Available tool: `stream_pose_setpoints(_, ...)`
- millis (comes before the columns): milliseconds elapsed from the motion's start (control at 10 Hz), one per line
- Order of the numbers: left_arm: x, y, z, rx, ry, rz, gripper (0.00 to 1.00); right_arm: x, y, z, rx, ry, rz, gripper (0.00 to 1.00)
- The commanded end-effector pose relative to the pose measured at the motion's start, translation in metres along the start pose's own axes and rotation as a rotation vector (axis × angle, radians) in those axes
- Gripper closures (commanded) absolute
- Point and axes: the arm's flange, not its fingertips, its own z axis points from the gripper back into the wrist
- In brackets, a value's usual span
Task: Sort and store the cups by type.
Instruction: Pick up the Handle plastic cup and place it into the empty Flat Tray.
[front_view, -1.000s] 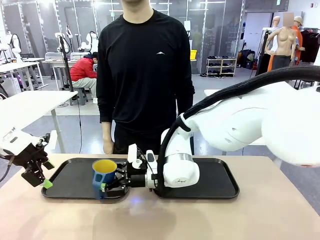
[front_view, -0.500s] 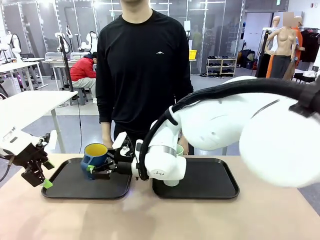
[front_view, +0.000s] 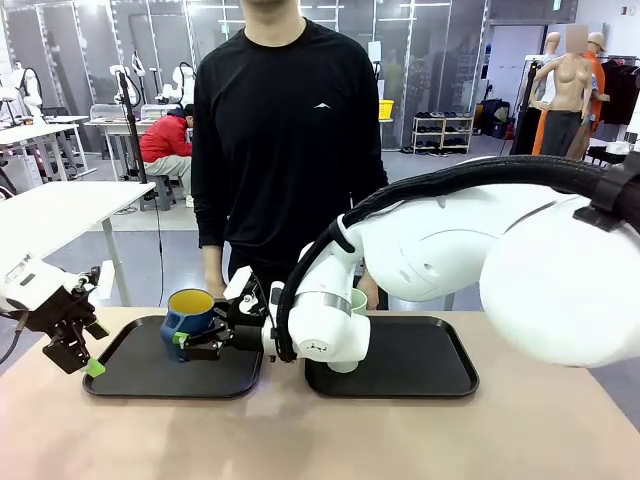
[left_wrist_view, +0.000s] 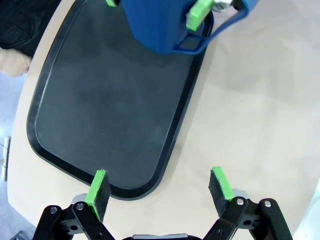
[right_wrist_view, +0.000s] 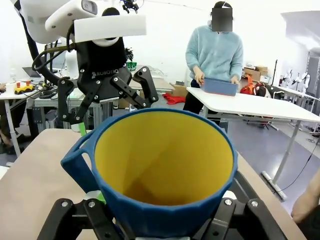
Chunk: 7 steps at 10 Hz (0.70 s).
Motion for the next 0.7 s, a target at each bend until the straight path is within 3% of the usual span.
stream_pose_setpoints(0,-0.001,0.001,-0.003,0.015,-0.007,0.007,0.0,-0.002,0.006,-0.003,0.002,0.005,-0.002,0.26)
stream_pose_setpoints(400,-0.001,0.001,-0.003,0.015,-0.007,0.007,0.0,-0.015,0.012,-0.025,-0.109,-0.004,0.001,0.26)
stream_pose_setpoints(600,-0.001,0.001,-0.003,0.015,-0.007,0.007,0.0,-0.026,0.012,-0.034,-0.169,0.04,0.008,0.26)
